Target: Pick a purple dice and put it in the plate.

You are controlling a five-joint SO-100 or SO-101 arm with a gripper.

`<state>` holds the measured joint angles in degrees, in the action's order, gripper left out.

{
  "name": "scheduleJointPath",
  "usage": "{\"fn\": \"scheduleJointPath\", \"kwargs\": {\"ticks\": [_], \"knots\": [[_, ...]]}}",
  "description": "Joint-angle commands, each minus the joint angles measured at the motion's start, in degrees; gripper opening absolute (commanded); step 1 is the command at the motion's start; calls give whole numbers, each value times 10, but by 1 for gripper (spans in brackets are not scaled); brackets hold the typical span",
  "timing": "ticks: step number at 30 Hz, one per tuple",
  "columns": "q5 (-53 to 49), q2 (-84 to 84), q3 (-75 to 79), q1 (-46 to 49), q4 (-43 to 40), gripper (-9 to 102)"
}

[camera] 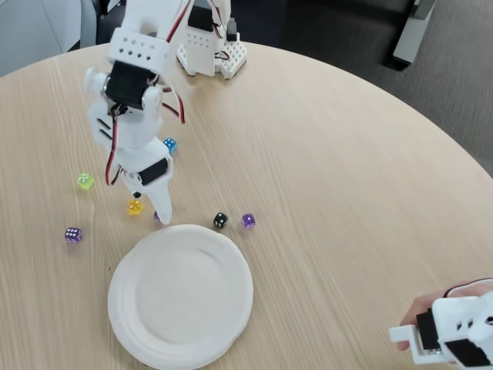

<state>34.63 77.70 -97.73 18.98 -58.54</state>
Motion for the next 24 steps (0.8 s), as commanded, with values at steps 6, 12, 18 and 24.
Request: {"fn": "scheduleJointPath", "kwargs": {"ticks": [6, 12, 18, 24], "knots": [[11, -18, 18, -2, 4, 26], [14, -33, 18, 4, 5, 25], [12, -35, 18, 8, 5, 19], [10, -35, 18, 8, 1, 16]]}}
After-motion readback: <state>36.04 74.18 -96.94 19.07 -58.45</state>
